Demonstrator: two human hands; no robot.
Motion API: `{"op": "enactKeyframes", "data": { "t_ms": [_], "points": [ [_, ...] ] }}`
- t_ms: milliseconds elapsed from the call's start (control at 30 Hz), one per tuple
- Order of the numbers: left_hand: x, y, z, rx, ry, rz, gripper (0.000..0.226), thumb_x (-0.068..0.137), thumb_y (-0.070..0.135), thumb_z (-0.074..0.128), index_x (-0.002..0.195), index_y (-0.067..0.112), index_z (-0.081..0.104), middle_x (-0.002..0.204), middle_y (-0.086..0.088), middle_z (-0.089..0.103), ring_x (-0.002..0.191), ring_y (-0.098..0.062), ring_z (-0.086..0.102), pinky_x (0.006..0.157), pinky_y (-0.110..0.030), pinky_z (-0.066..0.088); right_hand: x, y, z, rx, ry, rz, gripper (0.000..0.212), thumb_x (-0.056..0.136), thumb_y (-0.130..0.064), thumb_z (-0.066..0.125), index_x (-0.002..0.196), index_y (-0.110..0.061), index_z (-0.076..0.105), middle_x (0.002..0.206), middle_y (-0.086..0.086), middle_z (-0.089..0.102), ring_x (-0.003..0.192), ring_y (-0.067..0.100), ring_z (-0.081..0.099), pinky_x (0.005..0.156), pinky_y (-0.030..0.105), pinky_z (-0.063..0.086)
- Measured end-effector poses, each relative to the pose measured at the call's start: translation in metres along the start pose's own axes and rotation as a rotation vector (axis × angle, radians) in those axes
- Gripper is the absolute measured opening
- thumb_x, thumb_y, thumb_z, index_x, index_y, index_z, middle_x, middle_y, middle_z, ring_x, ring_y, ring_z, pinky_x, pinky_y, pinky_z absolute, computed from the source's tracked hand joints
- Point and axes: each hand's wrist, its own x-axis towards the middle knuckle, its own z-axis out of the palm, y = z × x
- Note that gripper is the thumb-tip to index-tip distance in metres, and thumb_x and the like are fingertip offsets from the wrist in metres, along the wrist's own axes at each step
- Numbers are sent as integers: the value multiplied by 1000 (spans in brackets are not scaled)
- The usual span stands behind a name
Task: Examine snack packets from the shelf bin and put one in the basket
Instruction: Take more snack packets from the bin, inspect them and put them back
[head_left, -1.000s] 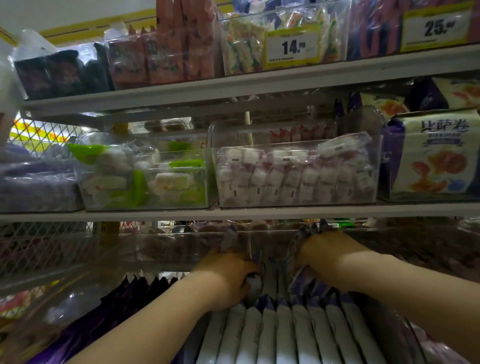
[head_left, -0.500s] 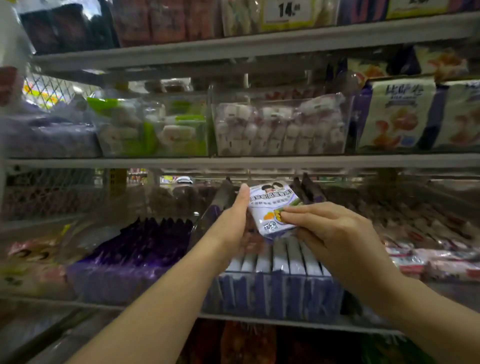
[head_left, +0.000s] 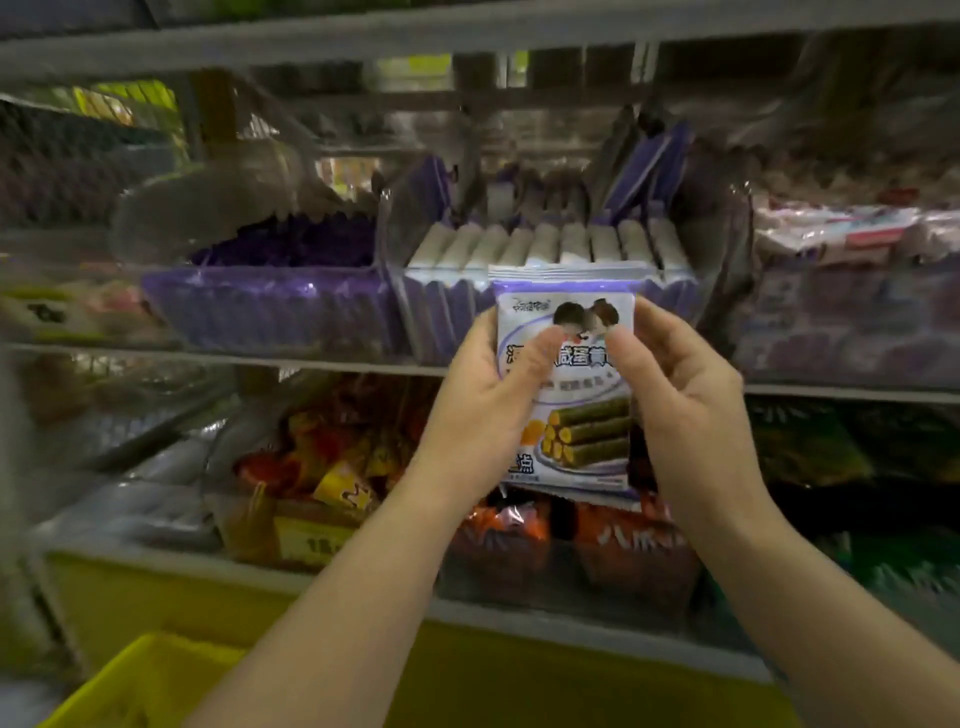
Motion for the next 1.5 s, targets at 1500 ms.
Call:
{"op": "enactKeyframes", "data": {
  "t_ms": [1500],
  "points": [
    [-40,-58,-36,-226,245,-462,44,87,43,51,108,9,69,99,-16,75,89,-26,73,70,-38,61,-38,68,-29,151,-697,726,36,84,-40,65,117,-24,66,117,7,71,108,25,67,91,42,55]
  ]
}}
